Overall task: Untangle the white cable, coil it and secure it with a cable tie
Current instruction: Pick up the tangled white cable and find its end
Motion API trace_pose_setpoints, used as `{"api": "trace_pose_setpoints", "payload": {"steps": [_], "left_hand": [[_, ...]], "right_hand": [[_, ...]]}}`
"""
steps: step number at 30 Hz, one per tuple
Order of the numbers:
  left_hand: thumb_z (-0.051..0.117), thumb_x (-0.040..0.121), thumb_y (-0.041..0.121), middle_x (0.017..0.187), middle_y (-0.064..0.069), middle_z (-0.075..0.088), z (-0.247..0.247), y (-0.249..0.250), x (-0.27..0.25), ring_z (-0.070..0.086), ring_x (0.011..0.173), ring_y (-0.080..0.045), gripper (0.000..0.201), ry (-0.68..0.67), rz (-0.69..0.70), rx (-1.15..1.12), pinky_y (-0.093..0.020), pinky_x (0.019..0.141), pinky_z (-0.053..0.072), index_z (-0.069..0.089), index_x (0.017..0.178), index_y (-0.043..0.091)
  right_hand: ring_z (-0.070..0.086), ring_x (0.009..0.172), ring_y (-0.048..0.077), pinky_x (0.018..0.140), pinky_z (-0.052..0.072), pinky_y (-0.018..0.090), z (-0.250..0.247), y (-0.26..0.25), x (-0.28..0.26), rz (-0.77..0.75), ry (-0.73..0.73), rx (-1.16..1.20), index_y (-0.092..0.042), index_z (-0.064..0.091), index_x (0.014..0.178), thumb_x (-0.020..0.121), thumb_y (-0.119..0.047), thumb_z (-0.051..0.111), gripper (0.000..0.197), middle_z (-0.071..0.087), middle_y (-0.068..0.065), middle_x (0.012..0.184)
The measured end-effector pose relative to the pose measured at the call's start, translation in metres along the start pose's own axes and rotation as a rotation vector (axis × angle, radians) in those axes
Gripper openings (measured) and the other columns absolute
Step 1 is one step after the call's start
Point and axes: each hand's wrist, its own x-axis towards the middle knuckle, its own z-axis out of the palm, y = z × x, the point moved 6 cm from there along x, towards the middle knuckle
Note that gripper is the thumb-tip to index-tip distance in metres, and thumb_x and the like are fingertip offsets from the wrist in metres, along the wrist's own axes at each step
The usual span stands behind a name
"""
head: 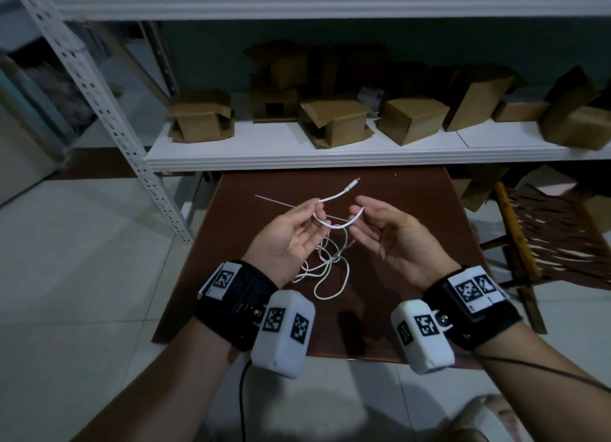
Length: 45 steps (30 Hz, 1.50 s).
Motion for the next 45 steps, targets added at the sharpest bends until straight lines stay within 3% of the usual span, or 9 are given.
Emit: {"api": "trace_pose_setpoints", "payload": {"steps": [5,9,14,19,22,27,34,38,45], "left_hand": [[0.060,0.103,0.000,0.090,-0.010,0.080,-0.001,0.001,0.001,0.071,0.064,-0.005,0.012,0.004,0.069,-0.032,-0.020,0.066,0.062,0.070,0.109,0.001],[0.060,0.103,0.002,0.094,-0.009,0.082,0.001,0.003,0.000,0.070,0.065,-0.003,0.016,-0.010,0.087,-0.023,-0.018,0.065,0.061,0.070,0.116,0.002],[0.063,0.101,0.002,0.100,-0.013,0.081,0.006,0.005,0.000,0.069,0.073,-0.006,0.017,-0.026,0.115,-0.075,-0.018,0.064,0.060,0.070,0.117,0.000],[0.058,0.104,0.001,0.099,-0.011,0.081,0.011,0.006,0.001,0.070,0.072,-0.005,0.016,-0.061,0.145,-0.138,-0.020,0.072,0.063,0.069,0.115,0.002],[0.058,0.104,0.004,0.099,-0.008,0.081,0.011,0.008,0.001,0.071,0.073,-0.004,0.015,-0.061,0.153,-0.123,-0.019,0.072,0.062,0.070,0.114,0.006],[0.064,0.102,0.007,0.100,-0.006,0.082,0.004,0.013,0.003,0.069,0.078,-0.005,0.012,-0.016,0.156,-0.097,-0.018,0.067,0.060,0.071,0.112,0.008],[0.068,0.099,0.005,0.103,-0.013,0.081,0.000,0.014,0.003,0.064,0.069,-0.005,0.014,0.008,0.120,-0.046,-0.012,0.056,0.054,0.068,0.113,0.004],[0.067,0.100,0.006,0.102,-0.010,0.082,-0.002,0.029,0.002,0.059,0.057,-0.003,0.015,0.001,0.174,-0.010,-0.011,0.054,0.051,0.070,0.115,0.006],[0.067,0.098,0.004,0.100,-0.010,0.081,-0.004,0.040,0.004,0.057,0.053,-0.002,0.015,0.012,0.179,-0.008,-0.010,0.051,0.048,0.071,0.113,0.007]], "right_hand": [[0.077,0.085,0.018,0.084,0.064,0.030,-0.002,0.004,0.001,0.034,-0.027,-0.058,-0.005,0.069,0.121,0.101,-0.004,0.051,0.028,0.079,0.010,0.098],[0.076,0.086,0.019,0.088,0.062,0.032,-0.006,0.005,0.003,0.023,-0.031,-0.132,-0.002,0.070,0.124,0.099,-0.001,0.055,0.029,0.076,0.010,0.097],[0.068,0.101,0.024,0.100,0.053,0.036,-0.011,0.008,0.004,-0.048,-0.015,-0.227,-0.005,0.075,0.121,0.089,0.002,0.069,0.033,0.075,0.014,0.109],[0.063,0.111,0.033,0.102,0.052,0.038,-0.003,0.030,0.000,0.059,-0.160,-0.366,-0.004,0.073,0.124,0.090,0.004,0.069,0.036,0.067,0.028,0.130],[0.067,0.098,0.028,0.098,0.051,0.039,-0.002,0.029,0.000,-0.006,-0.143,-0.393,-0.006,0.079,0.104,0.087,-0.006,0.073,0.018,0.076,0.020,0.104],[0.050,0.063,0.016,0.074,0.044,0.029,-0.003,0.006,0.002,-0.109,-0.113,-0.264,-0.003,0.073,0.092,0.094,-0.009,0.065,0.010,0.052,0.005,0.064],[0.039,0.057,0.014,0.067,0.034,0.032,0.002,-0.020,-0.011,-0.230,-0.150,-0.279,0.009,0.067,0.097,0.087,0.004,0.063,0.012,0.056,0.000,0.055],[0.050,0.057,0.017,0.064,0.043,0.025,-0.003,-0.026,-0.011,-0.264,-0.134,-0.516,0.004,0.077,0.091,0.082,-0.007,0.076,0.014,0.058,0.017,0.067],[0.060,0.069,0.030,0.070,0.049,0.033,-0.015,-0.024,-0.006,-0.269,-0.076,-0.750,0.011,0.075,0.083,0.089,-0.006,0.077,0.018,0.070,0.029,0.075]]}}
